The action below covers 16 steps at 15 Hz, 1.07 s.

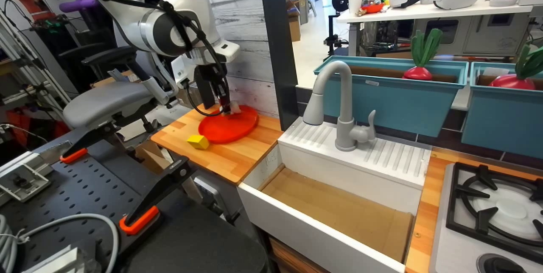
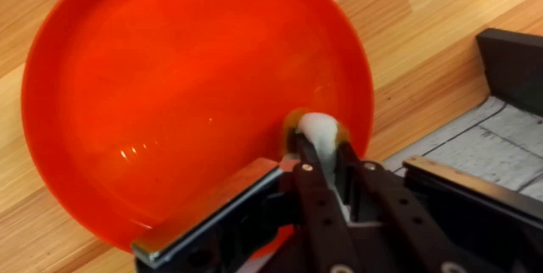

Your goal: Remove the plush toy from the orange plate and place it on the left side of the counter

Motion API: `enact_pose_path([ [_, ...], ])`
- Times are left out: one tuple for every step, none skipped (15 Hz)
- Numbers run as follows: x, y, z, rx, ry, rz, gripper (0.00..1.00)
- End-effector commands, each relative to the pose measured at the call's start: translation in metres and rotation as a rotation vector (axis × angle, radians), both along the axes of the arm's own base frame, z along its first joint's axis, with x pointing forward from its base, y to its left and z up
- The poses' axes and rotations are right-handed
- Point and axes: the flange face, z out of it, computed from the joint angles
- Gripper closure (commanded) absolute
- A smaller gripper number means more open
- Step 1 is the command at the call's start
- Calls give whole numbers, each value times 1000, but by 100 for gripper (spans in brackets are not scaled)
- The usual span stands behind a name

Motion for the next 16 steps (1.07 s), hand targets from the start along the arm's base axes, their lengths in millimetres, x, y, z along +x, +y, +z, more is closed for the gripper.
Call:
enact_pose_path([
  [-32,21,30,10,-35,35,97],
  [-41,28,37,10,-39,52,97],
  [-50,34,42,11,-48,65,97],
  [-56,43,44,11,-48,89,97],
  [-63,50,46,9,-45,102,97],
  [-68,60,42,15,-27,118,97],
  [-74,69,39,24,-10,134,97],
  [-77,78,34,36,5,150,97],
  [-81,85,31,43,20,162,97],
  [-86,91,25,48,34,173,97],
  [-89,95,21,50,47,181,97],
  [-92,97,14,45,56,186,97],
  [-94,98,9,42,67,190,97],
  [-96,99,4,39,79,191,97],
  [-98,98,-1,37,85,194,97],
  [-100,97,-4,32,86,190,97],
])
